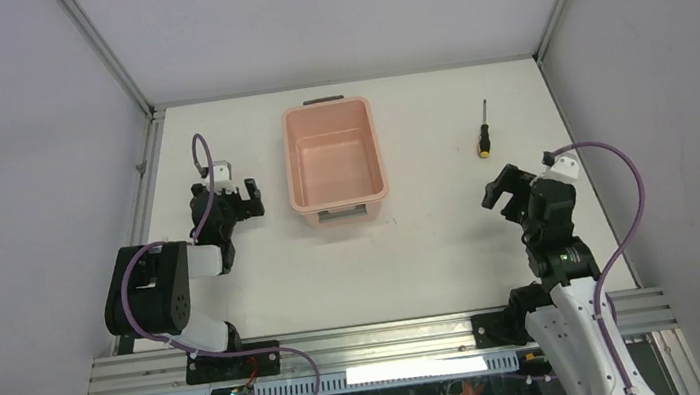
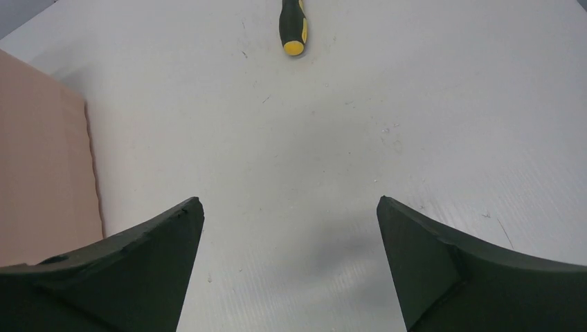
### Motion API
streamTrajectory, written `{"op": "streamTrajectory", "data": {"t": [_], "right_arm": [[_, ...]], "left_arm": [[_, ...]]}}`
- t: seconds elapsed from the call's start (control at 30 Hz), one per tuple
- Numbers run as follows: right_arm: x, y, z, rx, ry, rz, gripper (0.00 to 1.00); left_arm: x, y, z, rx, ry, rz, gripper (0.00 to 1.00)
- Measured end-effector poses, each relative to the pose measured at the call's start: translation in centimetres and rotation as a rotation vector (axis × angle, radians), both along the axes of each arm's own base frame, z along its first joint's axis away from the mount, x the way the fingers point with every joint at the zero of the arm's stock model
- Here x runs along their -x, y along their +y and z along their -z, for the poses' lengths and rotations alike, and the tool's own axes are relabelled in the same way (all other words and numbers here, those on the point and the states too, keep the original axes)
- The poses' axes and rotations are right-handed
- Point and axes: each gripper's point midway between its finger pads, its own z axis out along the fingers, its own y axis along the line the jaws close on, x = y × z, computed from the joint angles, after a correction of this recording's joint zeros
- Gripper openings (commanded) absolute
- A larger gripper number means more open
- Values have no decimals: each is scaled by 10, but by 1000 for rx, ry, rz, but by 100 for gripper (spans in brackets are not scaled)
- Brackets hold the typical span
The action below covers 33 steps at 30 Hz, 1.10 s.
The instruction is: Put the screwdriver in the bin
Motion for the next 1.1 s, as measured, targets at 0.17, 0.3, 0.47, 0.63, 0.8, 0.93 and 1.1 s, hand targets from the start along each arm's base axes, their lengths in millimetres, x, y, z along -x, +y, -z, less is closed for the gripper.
{"op": "streamTrajectory", "data": {"t": [0.17, 0.3, 0.47, 0.63, 0.8, 0.93, 1.1], "right_arm": [[-1, -2, 6, 6, 29, 8, 99], [-9, -1, 18, 16, 120, 8, 99], [-45, -2, -5, 43, 197, 9, 99], [-110, -7, -41, 86, 230, 17, 99], [-171, -16, -35, 99, 323, 24, 99], [-203, -25, 2, 94, 451, 14, 99], [-228, -39, 53, 99, 599, 14, 96]], "left_arm": [[0, 0, 0, 0, 0, 0, 99], [0, 0, 0, 0, 0, 0, 99], [0, 0, 0, 0, 0, 0, 99], [0, 0, 0, 0, 0, 0, 99], [0, 0, 0, 0, 0, 0, 99], [0, 0, 0, 0, 0, 0, 99], [0, 0, 0, 0, 0, 0, 99]]}}
